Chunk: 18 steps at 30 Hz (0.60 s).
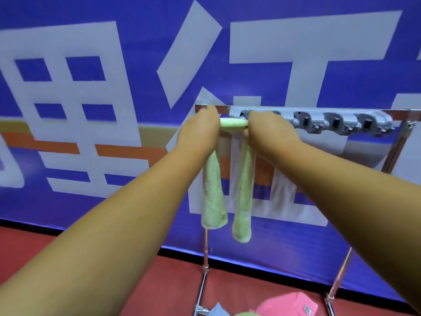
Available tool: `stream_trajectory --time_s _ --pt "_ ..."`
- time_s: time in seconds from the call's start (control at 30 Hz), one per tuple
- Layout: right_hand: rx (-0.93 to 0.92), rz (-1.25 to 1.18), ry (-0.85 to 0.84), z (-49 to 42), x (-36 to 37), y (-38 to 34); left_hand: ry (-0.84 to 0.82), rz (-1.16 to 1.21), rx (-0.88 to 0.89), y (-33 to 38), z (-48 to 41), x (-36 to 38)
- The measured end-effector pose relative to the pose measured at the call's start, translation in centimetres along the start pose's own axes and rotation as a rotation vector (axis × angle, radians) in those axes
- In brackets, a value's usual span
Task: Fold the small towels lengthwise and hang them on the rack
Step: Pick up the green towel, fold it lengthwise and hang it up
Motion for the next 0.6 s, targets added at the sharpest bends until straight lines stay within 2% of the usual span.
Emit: stream_trajectory --time_s 0.1,0.33,0.4,0.47,0.53,0.6 --pt "0.030 0.016 0.004 -2.2 -0.9 0.2 0.046 -0.022 -0.010 -0.2 -2.6 0.1" --pt "0.058 -0.046 0.018 -5.7 -0.6 -0.1 0.034 -0.090 0.008 -0.6 -5.3 1.4" --pt "0.051 -0.033 -0.073 -5.9 0.2 -0.8 -0.016 -0.135 0.032 -1.1 -4.9 2.6" --pt "0.052 -0.009 -0.262 -5.8 2.0 -1.2 -0.090 -0.161 0.057 -1.6 -3.9 4.4" --pt "0.102 -0.016 -0.311 -5.3 4.1 -1.1 -0.154 -0.134 0.045 -2.1 -2.9 6.2" --pt "0.083 -0.060 -0.194 -4.7 5.1 -1.0 -0.161 -0.109 0.032 -2.5 -2.4 7.5"
Point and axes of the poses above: each hand's wrist, its own z-axis away from the middle knuckle, its own x-axis out of the palm, y = z × x, the point moved 3 cm from there along -z, towards the middle knuckle, and after that the axes turned 5 degrees about z, right-handed, at the moved point
